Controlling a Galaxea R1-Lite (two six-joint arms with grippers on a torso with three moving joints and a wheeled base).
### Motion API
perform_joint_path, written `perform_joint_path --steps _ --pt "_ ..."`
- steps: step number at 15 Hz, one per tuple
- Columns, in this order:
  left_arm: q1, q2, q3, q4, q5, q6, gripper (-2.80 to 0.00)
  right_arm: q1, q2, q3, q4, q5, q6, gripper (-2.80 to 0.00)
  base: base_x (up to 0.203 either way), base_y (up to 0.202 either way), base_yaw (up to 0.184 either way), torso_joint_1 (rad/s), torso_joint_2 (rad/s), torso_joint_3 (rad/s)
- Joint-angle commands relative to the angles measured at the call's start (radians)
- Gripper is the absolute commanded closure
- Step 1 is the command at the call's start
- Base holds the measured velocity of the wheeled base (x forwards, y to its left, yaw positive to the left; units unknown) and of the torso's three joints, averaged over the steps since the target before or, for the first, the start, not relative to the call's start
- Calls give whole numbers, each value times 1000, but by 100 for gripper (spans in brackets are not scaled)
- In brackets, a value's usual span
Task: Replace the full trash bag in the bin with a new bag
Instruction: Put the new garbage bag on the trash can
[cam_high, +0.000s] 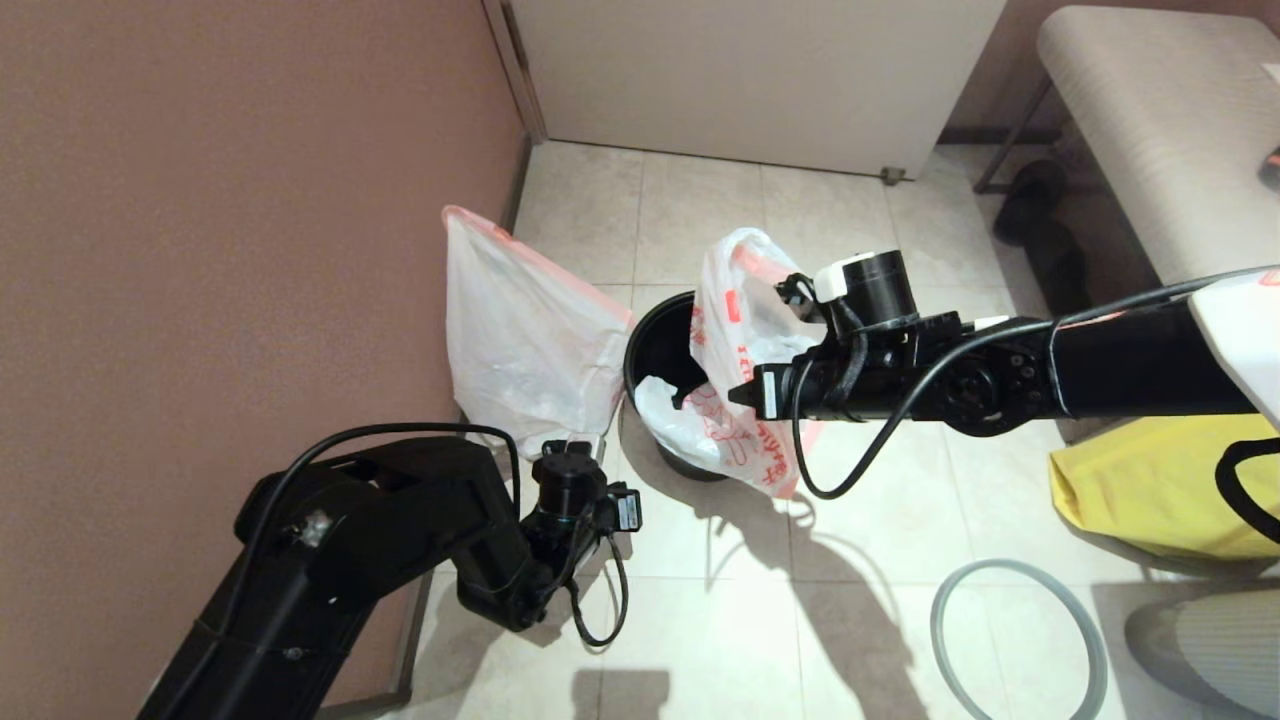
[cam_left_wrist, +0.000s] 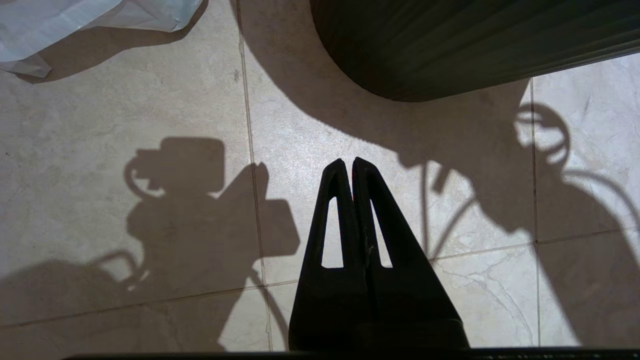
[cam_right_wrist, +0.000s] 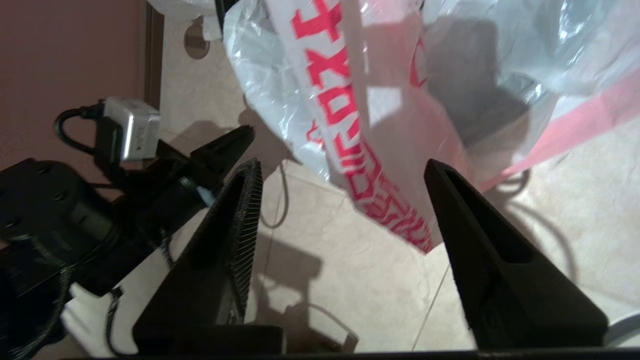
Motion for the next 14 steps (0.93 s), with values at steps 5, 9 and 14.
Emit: perform_joint_path --steps 5,9,14 --pt "0 4 0 -6 2 -1 0 -24 123 -30 -130 -4 -108 -280 0 0 0 0 0 0" --pt "0 5 -2 -5 2 -1 0 -25 180 -35 -170 -3 -125 -280 0 0 0 0 0 0" --pt "0 5 -2 -5 2 -1 0 5 237 -121 -195 -1 -128 0 0 0 0 0 0 0"
